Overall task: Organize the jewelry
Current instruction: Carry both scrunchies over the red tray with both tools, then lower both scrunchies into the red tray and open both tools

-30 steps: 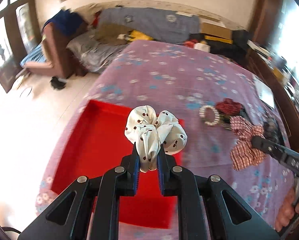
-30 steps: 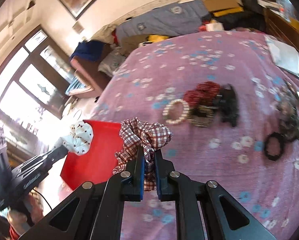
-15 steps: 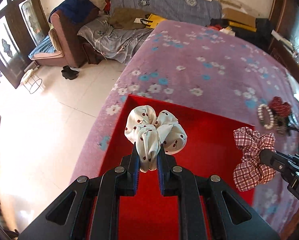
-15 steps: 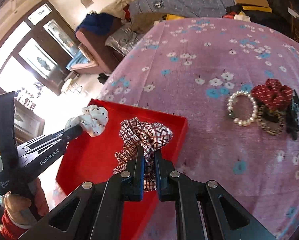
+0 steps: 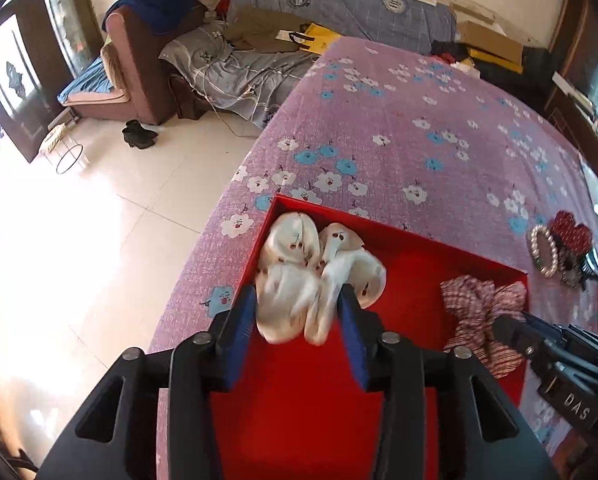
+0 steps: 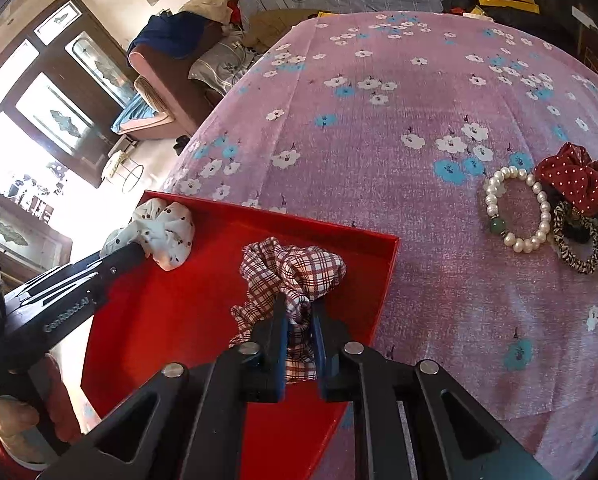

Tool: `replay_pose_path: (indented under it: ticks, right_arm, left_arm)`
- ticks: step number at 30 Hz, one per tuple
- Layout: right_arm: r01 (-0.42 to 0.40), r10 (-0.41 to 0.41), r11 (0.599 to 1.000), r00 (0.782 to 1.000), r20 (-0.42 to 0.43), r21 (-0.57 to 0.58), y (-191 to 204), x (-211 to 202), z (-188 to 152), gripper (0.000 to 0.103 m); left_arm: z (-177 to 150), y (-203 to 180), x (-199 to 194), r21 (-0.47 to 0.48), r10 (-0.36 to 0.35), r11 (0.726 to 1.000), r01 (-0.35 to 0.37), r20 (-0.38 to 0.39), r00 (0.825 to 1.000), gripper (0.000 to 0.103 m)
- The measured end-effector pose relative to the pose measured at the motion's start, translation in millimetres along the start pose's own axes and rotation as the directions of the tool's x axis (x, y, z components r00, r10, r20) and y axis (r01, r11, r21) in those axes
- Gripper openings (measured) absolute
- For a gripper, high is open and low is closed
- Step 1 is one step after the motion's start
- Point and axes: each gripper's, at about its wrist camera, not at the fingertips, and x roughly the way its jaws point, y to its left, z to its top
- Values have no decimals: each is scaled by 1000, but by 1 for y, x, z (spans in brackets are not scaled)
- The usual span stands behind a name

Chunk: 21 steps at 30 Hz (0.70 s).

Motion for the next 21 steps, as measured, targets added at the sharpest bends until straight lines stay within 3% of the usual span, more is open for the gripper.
replay_pose_path:
  ticks: [2, 4, 10, 21]
  right_arm:
    - [-1, 1, 1000, 1000, 16, -5, 2, -5, 0, 44]
    - [-5, 5, 1000, 1000, 28, -10, 3, -11, -1, 49]
    - [-21, 22, 1000, 998, 52, -16, 1, -34, -11, 50]
    - [-53, 51, 998, 995, 84, 17, -23, -80, -41, 51]
  left_arm:
    - [-1, 0, -7, -9, 6, 1000, -6, -2, 1000, 45]
    - [-3, -2, -18, -16, 20, 1000, -20, 10, 1000, 48]
    - [-16, -13, -51, -22, 70, 997, -69, 41, 997, 51]
    - [-48, -62, -103, 21, 96, 995, -99, 96, 991, 54]
